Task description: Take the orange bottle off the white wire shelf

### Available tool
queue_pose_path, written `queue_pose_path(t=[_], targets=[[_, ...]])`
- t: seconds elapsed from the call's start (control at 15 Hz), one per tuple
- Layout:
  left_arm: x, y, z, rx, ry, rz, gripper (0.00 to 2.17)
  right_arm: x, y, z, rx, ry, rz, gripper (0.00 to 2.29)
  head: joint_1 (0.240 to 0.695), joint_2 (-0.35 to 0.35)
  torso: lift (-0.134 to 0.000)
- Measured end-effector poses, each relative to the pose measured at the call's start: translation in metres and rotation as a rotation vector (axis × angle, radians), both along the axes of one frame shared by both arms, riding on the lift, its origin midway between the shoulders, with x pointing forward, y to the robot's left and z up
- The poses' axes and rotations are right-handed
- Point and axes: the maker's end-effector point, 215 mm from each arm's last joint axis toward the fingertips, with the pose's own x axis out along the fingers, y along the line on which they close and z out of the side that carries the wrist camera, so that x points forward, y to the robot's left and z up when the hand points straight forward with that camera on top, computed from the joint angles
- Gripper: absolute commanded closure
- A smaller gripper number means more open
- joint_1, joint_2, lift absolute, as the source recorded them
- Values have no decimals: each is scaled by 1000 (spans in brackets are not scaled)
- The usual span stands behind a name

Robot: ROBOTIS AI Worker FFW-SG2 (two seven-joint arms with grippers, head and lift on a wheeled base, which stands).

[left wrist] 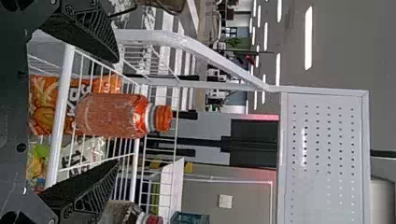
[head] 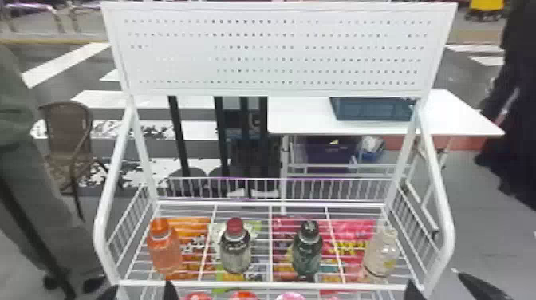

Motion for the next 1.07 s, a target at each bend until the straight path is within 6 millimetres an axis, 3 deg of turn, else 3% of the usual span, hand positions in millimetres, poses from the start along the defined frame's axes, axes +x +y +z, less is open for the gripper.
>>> queue_pose_path(t=[0.13, 0.53, 1.07], targets=[[16, -8, -15, -5, -18, -12, 144, 0, 0, -2, 2, 3, 3, 147, 499, 0, 0], [67, -5, -18, 8, -114, -25, 144, -1, -3, -7, -1, 11, -1, 147, 499, 0, 0], [100, 3, -25, 16, -98, -44, 144, 0, -5, -10, -3, 15, -2, 147, 499, 0, 0]])
